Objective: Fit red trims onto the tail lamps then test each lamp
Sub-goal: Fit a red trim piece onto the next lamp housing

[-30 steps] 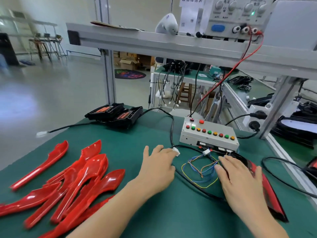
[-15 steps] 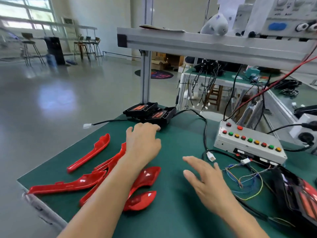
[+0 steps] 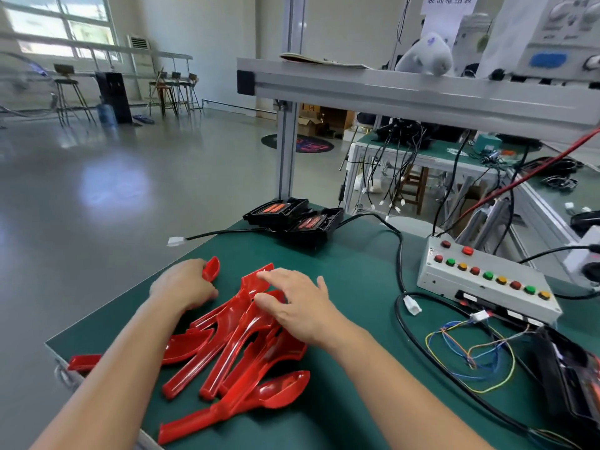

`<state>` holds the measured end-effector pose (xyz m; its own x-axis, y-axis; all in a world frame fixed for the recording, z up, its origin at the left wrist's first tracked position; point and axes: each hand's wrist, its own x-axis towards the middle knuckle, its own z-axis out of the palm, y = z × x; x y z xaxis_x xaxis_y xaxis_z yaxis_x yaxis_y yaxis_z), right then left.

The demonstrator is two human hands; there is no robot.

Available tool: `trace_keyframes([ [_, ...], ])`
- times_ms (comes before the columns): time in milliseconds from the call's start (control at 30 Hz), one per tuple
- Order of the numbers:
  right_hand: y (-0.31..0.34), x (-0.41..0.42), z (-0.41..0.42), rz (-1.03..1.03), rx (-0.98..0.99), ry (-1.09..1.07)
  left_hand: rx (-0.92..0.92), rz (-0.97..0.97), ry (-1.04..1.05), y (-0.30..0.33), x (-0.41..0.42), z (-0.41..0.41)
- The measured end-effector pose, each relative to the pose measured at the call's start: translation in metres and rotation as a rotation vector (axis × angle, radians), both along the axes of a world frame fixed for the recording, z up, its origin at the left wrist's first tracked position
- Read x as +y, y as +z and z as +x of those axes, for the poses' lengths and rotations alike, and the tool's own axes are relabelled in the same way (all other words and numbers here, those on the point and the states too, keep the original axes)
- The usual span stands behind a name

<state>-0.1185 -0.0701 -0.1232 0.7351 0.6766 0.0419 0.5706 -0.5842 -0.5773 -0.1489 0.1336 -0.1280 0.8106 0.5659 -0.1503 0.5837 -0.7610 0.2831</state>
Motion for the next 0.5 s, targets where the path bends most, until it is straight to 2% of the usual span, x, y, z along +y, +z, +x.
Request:
trace_keyframes([
  [300, -0.007, 0.011, -0.003, -0.013, -0.019, -0.016, -0.206, 0.025, 0.039, -0.012, 0.0, 0.01],
  [433, -0.004, 0.0, -0.004, 0.09, -0.036, -0.073, -0.474, -0.08, 0.011, 0.01, -0.017, 0.012],
  [500, -0.003, -0.007, -0.005, 0.149, -0.04, -0.098, -0.644, -0.262, -0.037, 0.026, -0.037, 0.015],
])
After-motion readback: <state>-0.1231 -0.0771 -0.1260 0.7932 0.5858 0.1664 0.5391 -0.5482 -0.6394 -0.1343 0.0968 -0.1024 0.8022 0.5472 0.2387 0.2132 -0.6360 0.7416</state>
